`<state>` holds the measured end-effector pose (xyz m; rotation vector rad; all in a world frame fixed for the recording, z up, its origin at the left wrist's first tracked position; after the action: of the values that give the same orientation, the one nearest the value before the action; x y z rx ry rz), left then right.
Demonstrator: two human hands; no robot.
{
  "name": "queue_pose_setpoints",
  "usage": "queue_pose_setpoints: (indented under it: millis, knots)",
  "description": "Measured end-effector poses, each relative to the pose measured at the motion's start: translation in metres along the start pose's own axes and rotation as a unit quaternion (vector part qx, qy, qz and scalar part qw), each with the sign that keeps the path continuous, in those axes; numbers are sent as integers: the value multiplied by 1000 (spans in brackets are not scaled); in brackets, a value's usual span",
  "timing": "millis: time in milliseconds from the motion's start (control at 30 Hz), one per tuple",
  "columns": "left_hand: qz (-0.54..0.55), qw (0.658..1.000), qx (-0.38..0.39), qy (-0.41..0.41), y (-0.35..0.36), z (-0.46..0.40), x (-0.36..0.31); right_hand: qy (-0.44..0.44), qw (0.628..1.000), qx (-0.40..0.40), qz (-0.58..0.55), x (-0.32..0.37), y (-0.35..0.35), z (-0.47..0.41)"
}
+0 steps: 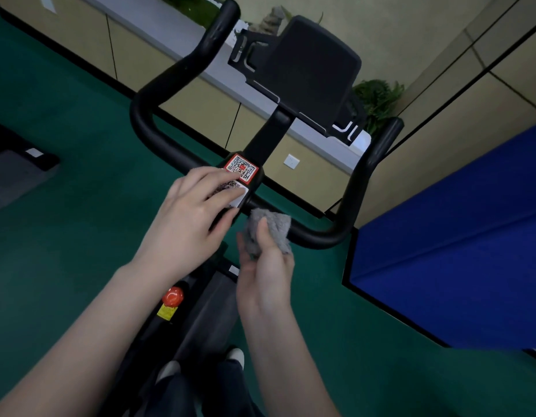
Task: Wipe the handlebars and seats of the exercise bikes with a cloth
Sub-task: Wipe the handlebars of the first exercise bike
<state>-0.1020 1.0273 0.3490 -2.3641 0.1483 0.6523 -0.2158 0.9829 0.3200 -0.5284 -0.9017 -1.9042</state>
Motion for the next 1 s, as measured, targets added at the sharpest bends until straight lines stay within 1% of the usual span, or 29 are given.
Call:
queue_pose_setpoints:
  millis: [133,233,367,433,633,733,800,933,1000]
  knots:
    - [-10,1000,-18,-6,-13,10,9,13,999,0,34,-17,19,0]
    - [-16,1000,-16,-14,-17,14,12,16,998,-4,62,-20,20,0]
    - [-19,1000,-11,-16,-16,14,9,23,998,8,66,-15,16,0]
    - [-22,1000,-12,-16,-15,13,7,19,998,-4,56,-11,11,0]
    - [-24,1000,-15,5,-11,5,-6,-27,998,-27,44,13,-21,-5]
    - [-5,1000,-5,17,-3,0,-20,-48,997,-37,45,31,-47,-12]
    - [9,1000,1,27,3,-2,-31,-80,995,-35,42,47,-62,-16]
    - [29,998,20,49,21,-4,-55,-170,982,3,76,87,-86,-25]
    - [36,997,37,59,31,-4,-67,-195,976,37,96,103,-93,-30]
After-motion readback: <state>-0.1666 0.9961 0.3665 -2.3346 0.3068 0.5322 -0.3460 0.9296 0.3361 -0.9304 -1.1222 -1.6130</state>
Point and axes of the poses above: each hand's wrist, its own z-axis away from the middle knuckle, its own y-axis out of the palm, x = y × z, the point moved 4 cm from there along -z, towards the middle knuckle, and after that the axes turned 12 degrees about -x, right-handed, at the moved point
